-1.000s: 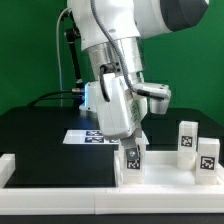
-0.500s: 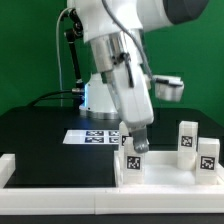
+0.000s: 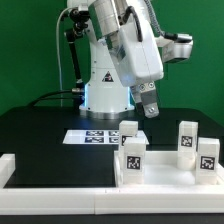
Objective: Assemble square table
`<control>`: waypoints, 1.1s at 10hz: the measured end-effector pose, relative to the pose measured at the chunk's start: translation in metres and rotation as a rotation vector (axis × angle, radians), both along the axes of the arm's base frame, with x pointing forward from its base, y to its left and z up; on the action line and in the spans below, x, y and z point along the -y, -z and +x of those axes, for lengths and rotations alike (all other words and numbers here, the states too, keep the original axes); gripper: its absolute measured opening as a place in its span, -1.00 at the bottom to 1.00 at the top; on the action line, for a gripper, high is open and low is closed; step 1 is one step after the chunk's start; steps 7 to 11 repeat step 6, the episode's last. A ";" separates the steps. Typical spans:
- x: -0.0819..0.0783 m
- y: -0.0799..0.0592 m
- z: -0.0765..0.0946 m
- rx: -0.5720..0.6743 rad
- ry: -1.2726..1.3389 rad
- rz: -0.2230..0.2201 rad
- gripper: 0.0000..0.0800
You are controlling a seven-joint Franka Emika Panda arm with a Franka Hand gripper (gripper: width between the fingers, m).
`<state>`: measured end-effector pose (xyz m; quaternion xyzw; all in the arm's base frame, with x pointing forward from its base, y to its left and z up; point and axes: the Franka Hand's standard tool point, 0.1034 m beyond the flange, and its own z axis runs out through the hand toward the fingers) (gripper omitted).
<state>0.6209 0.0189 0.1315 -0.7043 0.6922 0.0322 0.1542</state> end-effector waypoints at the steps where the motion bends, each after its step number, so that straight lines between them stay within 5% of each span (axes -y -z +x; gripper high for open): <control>1: 0.000 0.000 0.000 0.000 0.000 0.000 0.62; 11: 0.000 0.000 0.000 -0.001 0.000 0.000 0.62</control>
Offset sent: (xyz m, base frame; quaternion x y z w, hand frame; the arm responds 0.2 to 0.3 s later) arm 0.0000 0.0000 0.0000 0.0000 0.0000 0.0000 1.0000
